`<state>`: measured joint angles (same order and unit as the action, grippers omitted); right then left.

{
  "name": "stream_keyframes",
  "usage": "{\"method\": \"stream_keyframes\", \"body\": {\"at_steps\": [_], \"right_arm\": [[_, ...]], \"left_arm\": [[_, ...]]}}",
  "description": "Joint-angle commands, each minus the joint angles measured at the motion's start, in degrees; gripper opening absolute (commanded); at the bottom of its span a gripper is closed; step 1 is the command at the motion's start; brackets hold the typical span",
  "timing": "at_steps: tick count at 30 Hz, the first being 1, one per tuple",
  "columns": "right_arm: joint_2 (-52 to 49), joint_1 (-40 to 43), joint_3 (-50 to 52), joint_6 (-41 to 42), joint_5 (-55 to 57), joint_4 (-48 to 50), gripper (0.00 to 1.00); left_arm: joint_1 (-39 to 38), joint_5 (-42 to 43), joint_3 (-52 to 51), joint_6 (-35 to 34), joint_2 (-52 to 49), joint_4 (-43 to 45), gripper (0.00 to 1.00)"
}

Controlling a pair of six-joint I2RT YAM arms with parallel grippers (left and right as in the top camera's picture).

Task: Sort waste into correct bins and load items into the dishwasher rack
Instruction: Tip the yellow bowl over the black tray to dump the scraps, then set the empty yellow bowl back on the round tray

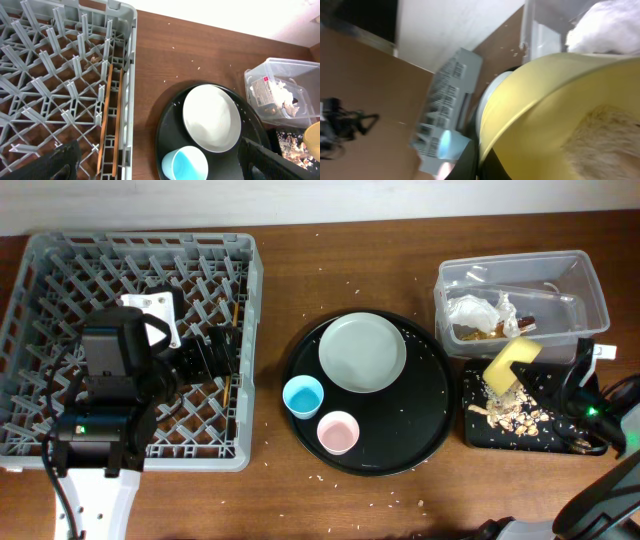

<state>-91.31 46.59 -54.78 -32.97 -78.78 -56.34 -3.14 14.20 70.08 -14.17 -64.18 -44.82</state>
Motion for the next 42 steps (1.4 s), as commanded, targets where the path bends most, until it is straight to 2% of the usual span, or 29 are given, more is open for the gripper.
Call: {"method": "stream_keyframes", "body": {"at_steps": [1,2,3,4,6,8,9,10,11,12,13,14,15,16,17,18,19,23,26,28,29,30,32,33,34,35,36,40,42], "right_arm": [[-1.0,0.3,0.2,-1.9,-3.7,1.1,0.04],[-1.7,0.5,0.2,4.9,-4.3,2.4,0.04],[-1.6,0.3,0.2,3.1,-6.8,-0.3,0.04],[-1.9,-0.1,0.2,1.0,-4.5,2.6,0.04],[-3.1,0.1,0.2,16.0,-3.7,6.7,0.04],[-2.1,-0.9,0.2,1.1,-7.4,0.7,0.04],[-2.8,-0.8,0.2,6.9,-3.4,5.2,0.04],[-3.0,-0.8,0.2,13.8,-4.5,4.9,0.04],[-2.4,-0.9,0.2,8.6,-6.3,2.1,0.04],[-2.2,-1.1,0.2,5.2,-4.2,3.8,0.04],[-2.7,-1.1,0.2,12.7,-1.3,7.7,0.04],[-2.4,-1.3,0.2,14.9,-5.6,5.3,0.04],[-1.6,-1.7,0.1,6.8,-3.9,4.6,0.04],[-1.6,-2.0,0.1,9.4,2.6,8.0,0.04],[-2.3,-2.0,0.1,23.0,7.0,10.2,0.04],[-1.7,-3.0,0.0,19.8,2.0,6.4,0.04],[-0.1,-5.2,-0.3,15.8,3.3,1.8,0.04],[7.0,-19.1,-0.6,16.5,19.7,-6.0,0.04],[9.6,-37.8,-0.6,26.2,36.4,-5.2,0.04],[9.0,-49.8,-0.6,39.7,58.3,-1.1,0.04],[8.6,-54.2,-0.6,43.5,64.9,0.8,0.04],[7.8,-59.6,-0.6,47.0,70.2,3.6,0.04],[7.4,-62.9,-0.6,48.5,71.7,5.1,0.04],[7.3,-64.9,-0.6,48.5,70.6,5.9,0.07],[7.3,-65.8,-0.6,48.5,70.4,6.1,0.19],[7.4,-66.7,-0.7,48.5,69.6,6.2,0.38],[7.4,-67.2,-1.2,48.5,66.9,5.7,0.49],[7.8,-67.4,-6.8,45.3,49.7,3.7,0.56],[7.8,-68.8,-7.6,45.3,46.1,3.9,0.57]], "left_arm": [[0.3,0.6,0.9,-0.1,0.1,0.1,0.99],[0.3,0.6,0.9,-0.1,0.1,0.1,0.99],[0.3,0.6,0.9,-0.1,0.1,0.1,0.99],[0.3,0.6,0.9,-0.1,0.1,0.1,0.99],[0.3,0.6,0.9,-0.1,0.1,0.1,0.99],[0.3,0.6,0.9,-0.1,0.1,0.1,0.99],[0.3,0.6,0.9,-0.1,0.1,0.1,0.99],[0.3,0.6,0.9,-0.1,0.1,0.1,0.99],[0.3,0.6,0.9,-0.1,0.1,0.1,0.99],[0.3,0.6,0.9,-0.1,0.1,0.1,0.99],[0.3,0.6,0.9,-0.1,0.1,0.1,0.99],[0.3,0.6,0.9,-0.1,0.1,0.1,0.99],[0.3,0.6,0.9,-0.1,0.1,0.1,0.99],[0.3,0.6,0.9,-0.1,0.1,0.1,0.99],[0.3,0.6,0.9,-0.1,0.1,0.1,0.99],[0.3,0.6,0.9,-0.1,0.1,0.1,0.99],[0.3,0.6,0.9,-0.1,0.1,0.1,0.99],[0.3,0.6,0.9,-0.1,0.1,0.1,0.99],[0.3,0.6,0.9,-0.1,0.1,0.1,0.99],[0.3,0.6,0.9,-0.1,0.1,0.1,0.99],[0.3,0.6,0.9,-0.1,0.1,0.1,0.99],[0.3,0.6,0.9,-0.1,0.1,0.1,0.99],[0.3,0.6,0.9,-0.1,0.1,0.1,0.99],[0.3,0.6,0.9,-0.1,0.1,0.1,0.99],[0.3,0.6,0.9,-0.1,0.1,0.1,0.99],[0.3,0.6,0.9,-0.1,0.1,0.1,0.99],[0.3,0.6,0.9,-0.1,0.1,0.1,0.99],[0.3,0.6,0.9,-0.1,0.1,0.1,0.99],[0.3,0.7,0.9,-0.2,0.1,0.3,0.99]]}}
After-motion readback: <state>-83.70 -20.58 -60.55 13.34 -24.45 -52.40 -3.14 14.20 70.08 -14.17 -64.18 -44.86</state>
